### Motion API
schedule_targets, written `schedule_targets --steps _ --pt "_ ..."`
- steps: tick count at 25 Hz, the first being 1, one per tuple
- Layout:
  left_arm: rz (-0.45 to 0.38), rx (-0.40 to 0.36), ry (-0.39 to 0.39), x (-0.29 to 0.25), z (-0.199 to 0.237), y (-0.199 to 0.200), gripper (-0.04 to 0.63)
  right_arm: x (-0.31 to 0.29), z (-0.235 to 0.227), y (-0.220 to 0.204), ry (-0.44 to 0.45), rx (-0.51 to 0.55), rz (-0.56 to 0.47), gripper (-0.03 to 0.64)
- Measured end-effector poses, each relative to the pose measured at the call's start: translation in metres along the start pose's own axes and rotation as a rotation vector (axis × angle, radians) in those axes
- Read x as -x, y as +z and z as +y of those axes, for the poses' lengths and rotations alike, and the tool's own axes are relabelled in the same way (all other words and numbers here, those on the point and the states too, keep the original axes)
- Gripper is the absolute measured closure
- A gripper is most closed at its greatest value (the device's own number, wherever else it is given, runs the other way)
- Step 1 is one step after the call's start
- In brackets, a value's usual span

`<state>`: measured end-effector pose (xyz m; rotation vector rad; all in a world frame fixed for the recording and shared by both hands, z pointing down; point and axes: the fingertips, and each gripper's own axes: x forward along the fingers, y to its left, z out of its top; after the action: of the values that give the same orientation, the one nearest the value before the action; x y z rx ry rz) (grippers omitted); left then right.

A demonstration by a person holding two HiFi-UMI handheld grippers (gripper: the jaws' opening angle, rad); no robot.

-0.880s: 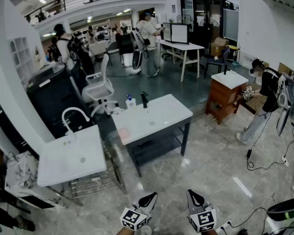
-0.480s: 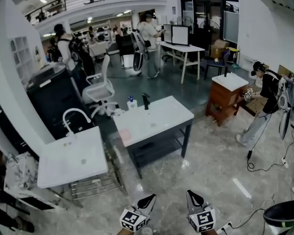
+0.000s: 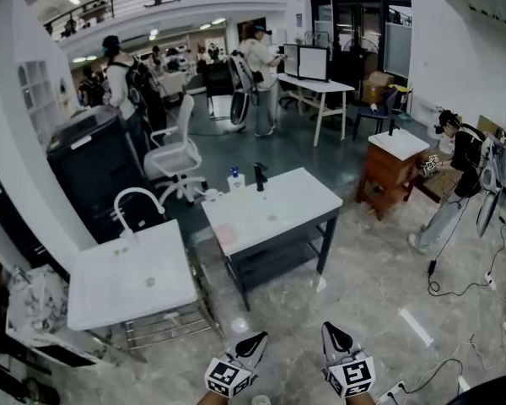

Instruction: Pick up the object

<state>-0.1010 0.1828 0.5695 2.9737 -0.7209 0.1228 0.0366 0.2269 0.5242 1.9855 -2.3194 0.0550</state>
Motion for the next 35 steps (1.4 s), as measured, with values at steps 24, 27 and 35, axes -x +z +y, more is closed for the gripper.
schedule_targets --steps 24,27,35 --pt "0.044 0.043 0.083 -0.058 0.097 0.003 0.577 -0.122 -0.026 0.006 0.080 -0.023 0.034 0.614" --pt "0.040 0.040 0.109 -0.078 0.104 0.009 0.577 -0.138 -0.045 0.011 0.098 -0.019 0.028 0.614" --pt "0.039 0.039 0.167 -0.123 0.102 0.017 0.577 -0.156 -0.094 0.009 0.142 0.000 -0.005 0.614"
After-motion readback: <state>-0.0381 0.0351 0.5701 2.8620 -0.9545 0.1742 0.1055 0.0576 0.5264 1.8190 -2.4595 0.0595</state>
